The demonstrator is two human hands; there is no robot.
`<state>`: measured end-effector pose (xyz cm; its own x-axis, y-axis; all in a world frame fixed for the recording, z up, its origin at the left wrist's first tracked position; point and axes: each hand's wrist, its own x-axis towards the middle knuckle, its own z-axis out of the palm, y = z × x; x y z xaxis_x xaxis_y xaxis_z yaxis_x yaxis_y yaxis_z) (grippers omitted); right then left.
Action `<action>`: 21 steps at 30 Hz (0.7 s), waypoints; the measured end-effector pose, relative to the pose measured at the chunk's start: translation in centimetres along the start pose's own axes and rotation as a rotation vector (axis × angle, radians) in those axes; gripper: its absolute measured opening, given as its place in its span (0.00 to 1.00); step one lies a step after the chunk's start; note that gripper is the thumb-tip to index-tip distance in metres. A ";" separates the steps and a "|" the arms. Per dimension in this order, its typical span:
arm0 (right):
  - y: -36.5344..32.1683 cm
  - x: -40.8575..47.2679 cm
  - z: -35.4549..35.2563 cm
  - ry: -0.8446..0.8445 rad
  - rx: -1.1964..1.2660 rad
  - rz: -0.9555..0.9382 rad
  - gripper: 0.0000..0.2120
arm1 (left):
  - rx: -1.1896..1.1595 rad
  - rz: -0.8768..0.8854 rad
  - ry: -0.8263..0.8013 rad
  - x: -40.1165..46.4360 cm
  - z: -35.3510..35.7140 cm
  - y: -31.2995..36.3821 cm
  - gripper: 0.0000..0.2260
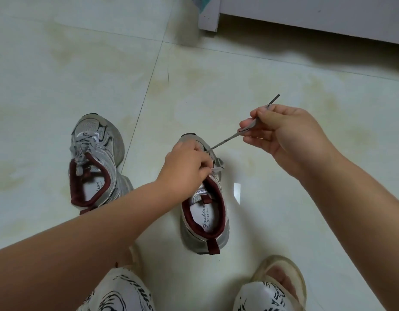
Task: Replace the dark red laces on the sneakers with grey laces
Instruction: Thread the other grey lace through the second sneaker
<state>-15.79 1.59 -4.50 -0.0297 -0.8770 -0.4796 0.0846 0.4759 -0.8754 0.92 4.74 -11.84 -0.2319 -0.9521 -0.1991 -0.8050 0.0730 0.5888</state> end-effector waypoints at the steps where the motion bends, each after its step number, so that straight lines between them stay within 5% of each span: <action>1: 0.2 0.2 -0.2 0.007 0.007 0.014 0.10 | -0.088 -0.023 -0.007 0.0 -0.2 0.1 0.04; 6: 1.6 1.1 -0.7 0.034 0.104 0.103 0.10 | -0.575 -0.228 -0.157 -0.3 -1.8 0.0 0.11; 14: 2.4 2.0 -1.0 0.041 0.113 0.087 0.10 | -0.732 -0.254 -0.315 -0.4 -2.7 -0.3 0.11; 21: 4.0 0.8 -0.2 -0.119 -0.651 -0.259 0.09 | -1.005 -0.298 0.095 -0.4 -6.2 0.8 0.10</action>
<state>-15.68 2.79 -8.46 0.1437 -0.9510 -0.2737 -0.5239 0.1615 -0.8364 3.72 3.39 -6.41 -0.0202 -0.9135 -0.4064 0.0106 -0.4066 0.9135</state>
